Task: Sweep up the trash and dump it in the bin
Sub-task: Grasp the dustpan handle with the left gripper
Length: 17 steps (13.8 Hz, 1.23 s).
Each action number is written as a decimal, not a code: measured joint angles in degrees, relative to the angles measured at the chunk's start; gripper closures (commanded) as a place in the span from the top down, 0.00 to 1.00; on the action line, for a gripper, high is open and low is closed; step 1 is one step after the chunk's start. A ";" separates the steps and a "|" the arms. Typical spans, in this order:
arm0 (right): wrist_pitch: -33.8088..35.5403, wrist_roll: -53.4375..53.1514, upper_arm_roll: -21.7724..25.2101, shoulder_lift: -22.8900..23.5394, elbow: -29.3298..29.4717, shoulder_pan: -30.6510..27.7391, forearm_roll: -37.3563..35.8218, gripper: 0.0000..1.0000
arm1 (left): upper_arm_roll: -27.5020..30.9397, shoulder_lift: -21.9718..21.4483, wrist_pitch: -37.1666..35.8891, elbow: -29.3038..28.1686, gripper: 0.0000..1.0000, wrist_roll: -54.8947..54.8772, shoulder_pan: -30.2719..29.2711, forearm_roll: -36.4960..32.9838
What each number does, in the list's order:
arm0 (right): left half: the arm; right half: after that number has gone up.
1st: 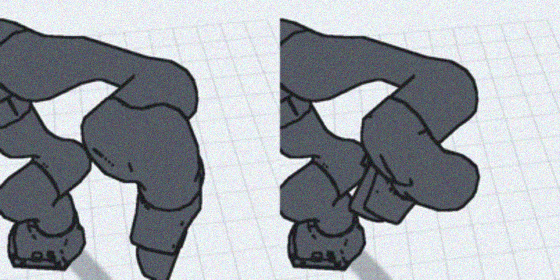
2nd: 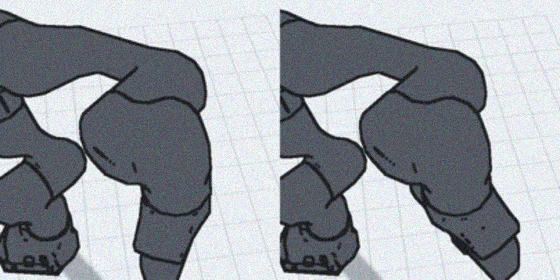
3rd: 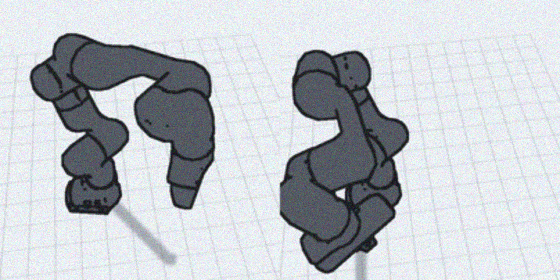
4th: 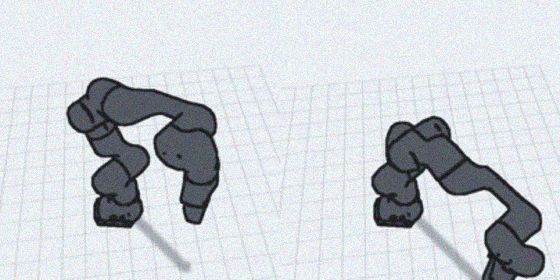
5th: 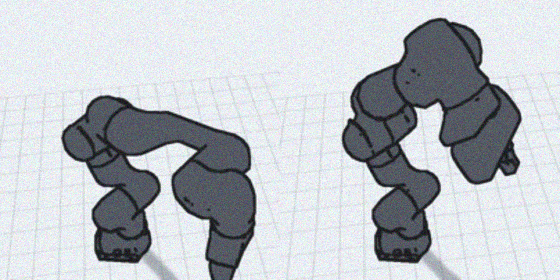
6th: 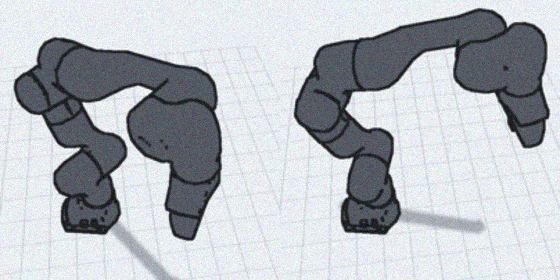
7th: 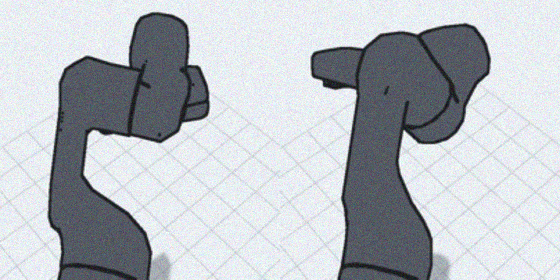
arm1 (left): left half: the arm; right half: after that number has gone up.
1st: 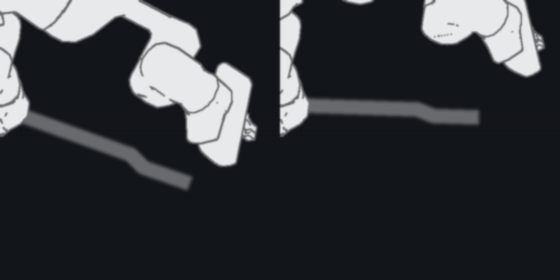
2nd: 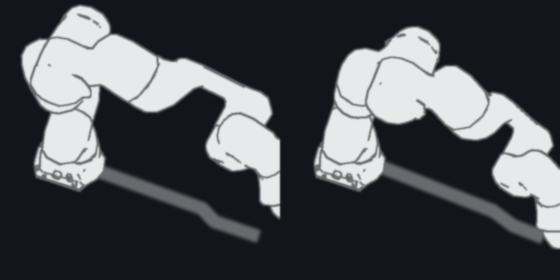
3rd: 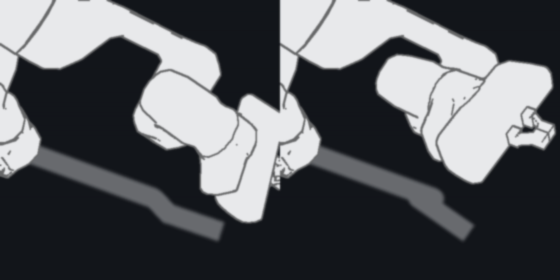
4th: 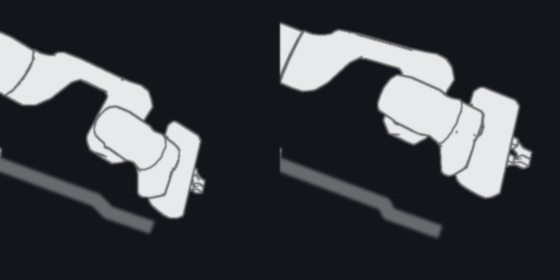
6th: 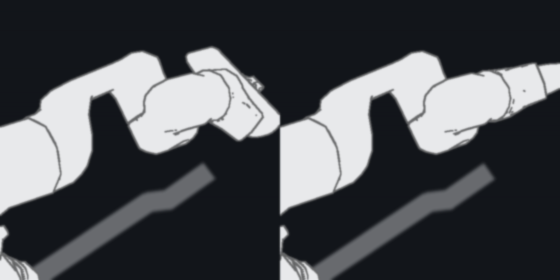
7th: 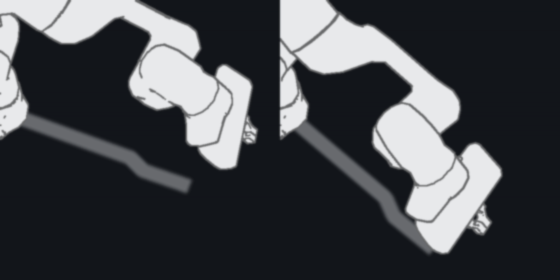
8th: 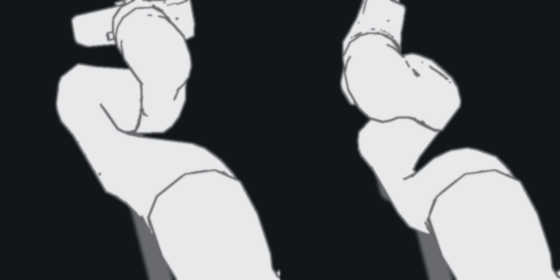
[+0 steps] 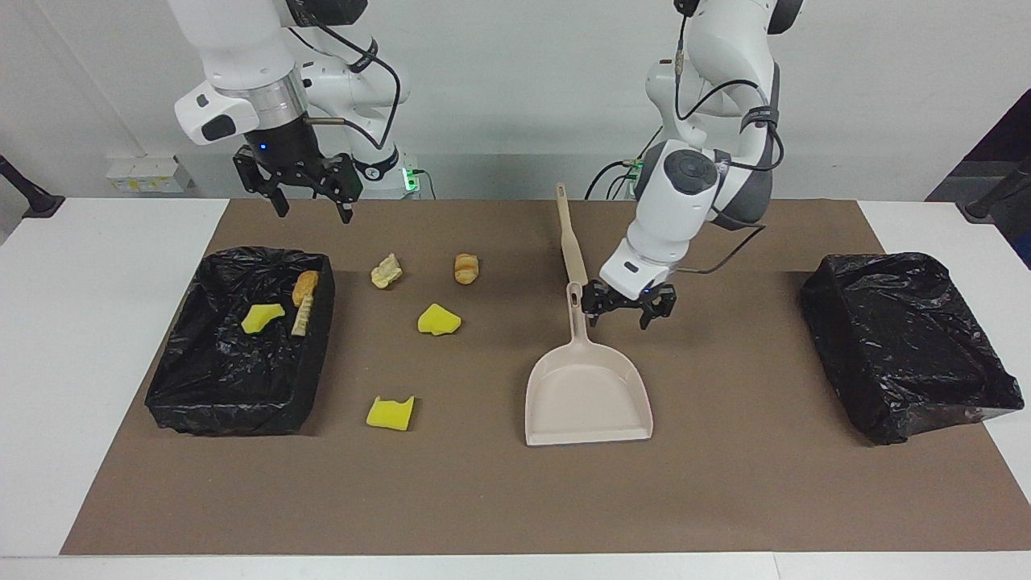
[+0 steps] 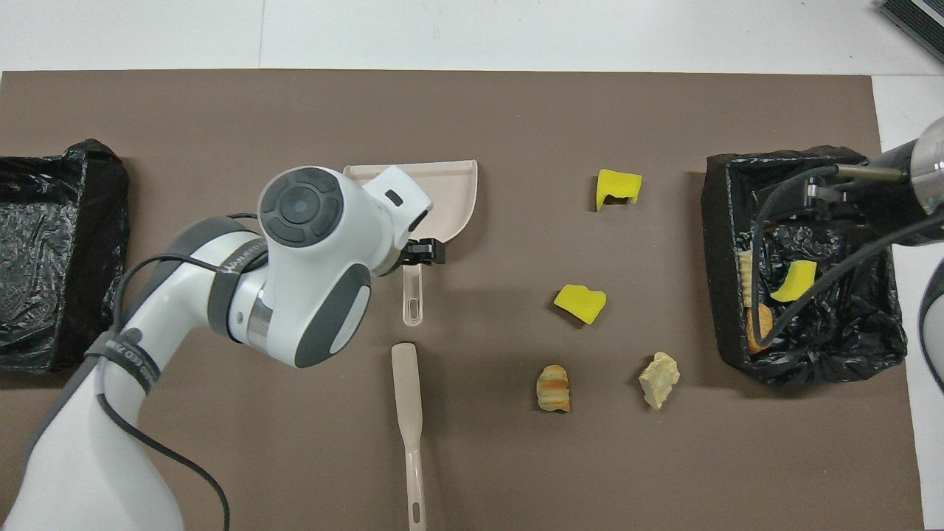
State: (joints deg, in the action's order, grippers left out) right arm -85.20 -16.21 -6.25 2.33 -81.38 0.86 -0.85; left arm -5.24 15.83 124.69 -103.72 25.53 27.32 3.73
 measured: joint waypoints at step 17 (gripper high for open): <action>-0.97 1.14 -0.28 -1.21 -2.90 0.17 -0.14 1.00 | 0.49 0.32 5.07 -5.83 0.44 3.25 1.72 -0.20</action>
State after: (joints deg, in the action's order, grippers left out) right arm -86.16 -15.06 -6.53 1.12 -84.27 1.04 -0.99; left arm -4.75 16.15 129.76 -109.54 28.78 29.03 3.53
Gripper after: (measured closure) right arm 0.000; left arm 0.498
